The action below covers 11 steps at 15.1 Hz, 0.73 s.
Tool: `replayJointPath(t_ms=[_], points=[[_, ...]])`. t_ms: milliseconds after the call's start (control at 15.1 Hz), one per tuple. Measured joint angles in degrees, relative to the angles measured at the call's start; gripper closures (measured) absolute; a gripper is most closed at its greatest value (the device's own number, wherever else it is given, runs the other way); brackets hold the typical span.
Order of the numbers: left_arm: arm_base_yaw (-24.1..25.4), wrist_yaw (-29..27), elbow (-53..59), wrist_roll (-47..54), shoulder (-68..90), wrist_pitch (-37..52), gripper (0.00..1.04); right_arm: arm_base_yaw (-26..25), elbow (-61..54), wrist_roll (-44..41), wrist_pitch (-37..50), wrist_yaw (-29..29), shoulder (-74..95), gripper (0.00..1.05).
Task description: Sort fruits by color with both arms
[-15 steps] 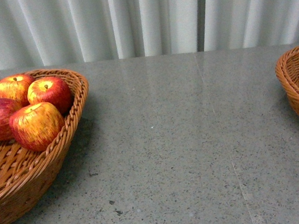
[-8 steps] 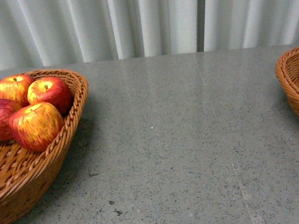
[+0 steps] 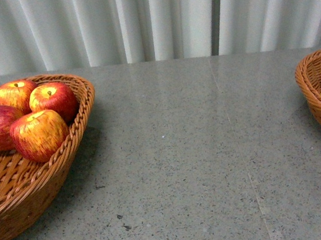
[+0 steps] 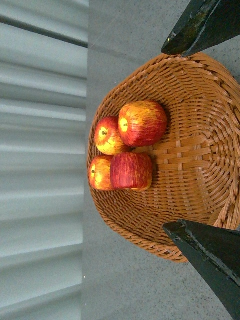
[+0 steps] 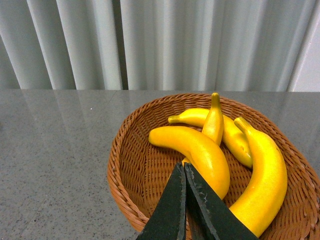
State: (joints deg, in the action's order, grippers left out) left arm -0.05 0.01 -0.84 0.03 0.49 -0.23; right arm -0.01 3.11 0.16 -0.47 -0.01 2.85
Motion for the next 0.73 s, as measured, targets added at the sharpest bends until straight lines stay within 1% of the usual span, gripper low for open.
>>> replayJointPath(t_ms=[199, 530, 596, 729], points=[[0.0, 0.0, 0.0, 0.0, 0.0, 0.0, 0.07, 0.0, -2.4, 0.0, 0.2, -0.1, -2.7, 1.03], [0.0, 0.0, 0.0, 0.0, 0.0, 0.0, 0.07, 0.0, -2.4, 0.0, 0.2, 0.0, -2.6, 1.03], [0.0, 0.0, 0.0, 0.0, 0.0, 0.0, 0.07, 0.0, -2.4, 0.0, 0.2, 0.0, -2.6, 0.97], [0.0, 0.0, 0.0, 0.0, 0.0, 0.0, 0.07, 0.0, -2.4, 0.0, 0.2, 0.0, -2.6, 0.73]])
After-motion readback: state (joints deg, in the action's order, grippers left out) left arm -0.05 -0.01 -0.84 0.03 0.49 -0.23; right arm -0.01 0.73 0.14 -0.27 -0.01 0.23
